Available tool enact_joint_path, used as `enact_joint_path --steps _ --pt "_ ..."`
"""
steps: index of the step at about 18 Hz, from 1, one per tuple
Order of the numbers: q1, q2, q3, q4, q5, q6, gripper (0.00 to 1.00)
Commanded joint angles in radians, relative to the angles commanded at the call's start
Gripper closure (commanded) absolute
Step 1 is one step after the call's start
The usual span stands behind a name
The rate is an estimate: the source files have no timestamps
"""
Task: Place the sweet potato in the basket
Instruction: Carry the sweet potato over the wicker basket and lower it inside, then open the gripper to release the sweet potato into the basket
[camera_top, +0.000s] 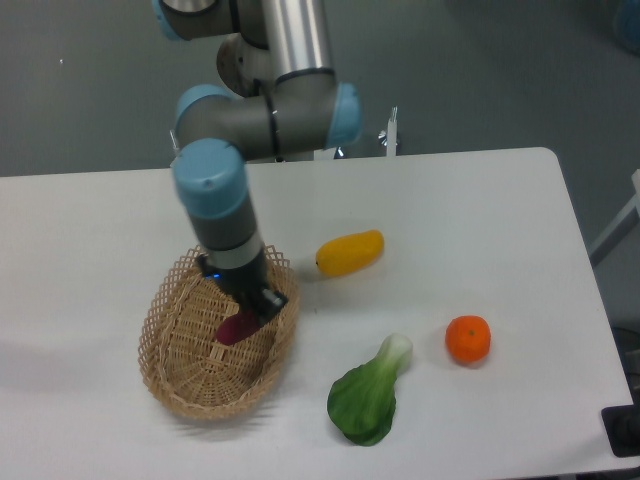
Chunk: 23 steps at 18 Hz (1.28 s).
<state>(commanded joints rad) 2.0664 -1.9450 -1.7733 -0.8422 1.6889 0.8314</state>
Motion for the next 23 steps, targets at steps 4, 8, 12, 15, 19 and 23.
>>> enact_joint_path --steps 4,8,12,15,19,23 --pt "-0.008 -0.034 -0.003 -0.003 0.003 0.049 0.75" --pt "-0.009 -0.041 -0.002 -0.003 0.003 0.052 0.48" --pt "-0.008 -0.025 0.029 0.002 0.005 0.040 0.00" --pt "-0.006 -0.003 0.037 0.005 0.006 0.035 0.00" --pt "0.040 0.024 0.077 0.014 0.008 0.020 0.00" --pt "0.132 0.025 0.118 0.012 -0.005 0.000 0.00"
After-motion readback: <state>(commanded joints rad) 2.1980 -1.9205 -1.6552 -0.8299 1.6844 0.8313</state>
